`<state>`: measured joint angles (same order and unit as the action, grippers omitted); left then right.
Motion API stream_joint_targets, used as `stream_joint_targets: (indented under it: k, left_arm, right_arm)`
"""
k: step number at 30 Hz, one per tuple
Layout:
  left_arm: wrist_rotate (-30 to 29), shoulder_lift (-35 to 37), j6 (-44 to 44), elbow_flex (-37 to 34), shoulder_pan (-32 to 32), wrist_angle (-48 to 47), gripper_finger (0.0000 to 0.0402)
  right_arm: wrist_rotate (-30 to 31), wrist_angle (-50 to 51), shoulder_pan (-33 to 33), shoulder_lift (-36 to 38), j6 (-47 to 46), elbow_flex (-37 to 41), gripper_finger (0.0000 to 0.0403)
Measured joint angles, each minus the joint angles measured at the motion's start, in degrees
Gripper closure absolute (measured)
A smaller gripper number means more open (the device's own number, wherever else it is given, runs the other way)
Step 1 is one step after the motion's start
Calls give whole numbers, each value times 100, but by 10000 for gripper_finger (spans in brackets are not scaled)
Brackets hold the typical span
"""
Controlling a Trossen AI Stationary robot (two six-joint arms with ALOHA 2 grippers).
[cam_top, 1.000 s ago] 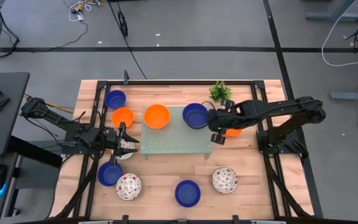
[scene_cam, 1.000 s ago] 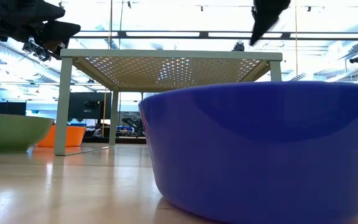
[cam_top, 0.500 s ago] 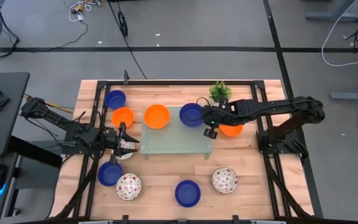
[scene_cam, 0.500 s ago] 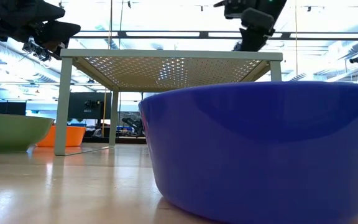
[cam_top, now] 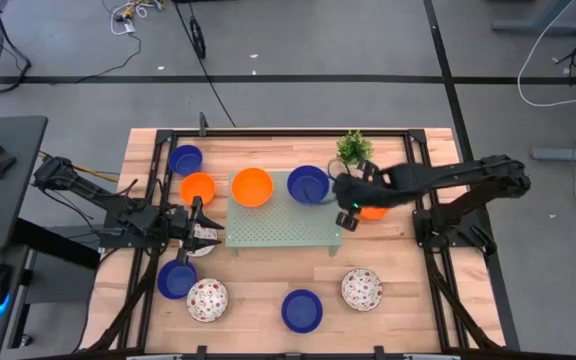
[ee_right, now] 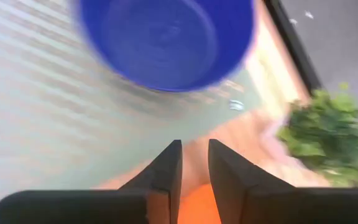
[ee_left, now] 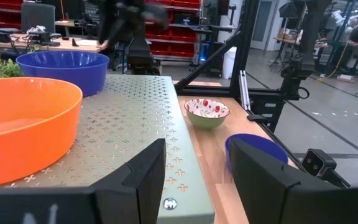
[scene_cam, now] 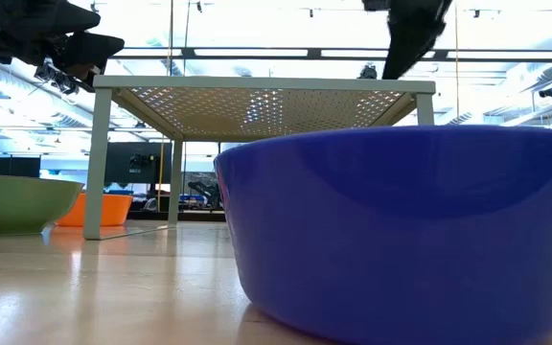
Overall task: Pick & Place Mini bowls
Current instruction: Put the white patterned bowl on the shelf
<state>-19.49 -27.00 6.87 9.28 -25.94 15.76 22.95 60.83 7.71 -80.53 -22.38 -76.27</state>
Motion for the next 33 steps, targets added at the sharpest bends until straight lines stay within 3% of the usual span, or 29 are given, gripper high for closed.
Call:
stream_joint_targets:
  k: [7, 12, 17, 21, 26, 28, 33]
  left_arm:
    - [1, 0, 30, 0, -1, -28, 220]
    - [113, 0, 45, 0, -1, -19, 220]
    - [558, -38, 29, 0, -23, 165, 220]
    - [834, -426, -189, 0, -312, 712, 220]
    - [600, -1349, -491, 420, -874, 968, 220]
    - [513, -1824, -503, 822, -1116, 760, 220]
    - [87, -3051, -392, 2144, -1894, -761, 220]
  right_arm:
    - [122, -1401, 1661, 262, -494, 380, 321]
    - [443, -4078, 2848, 170, -342, 1184, 321]
    - [510, -7074, 3690, -129, 653, 2191, 321]
    - [878, -8761, 4068, -446, 1219, 2873, 321]
    - [1498, -9855, 4143, -717, 1385, 3423, 321]
    - [1617, -10004, 4106, -751, 1353, 3541, 321]
    - [1616, -10166, 4033, -757, 1230, 3616, 321]
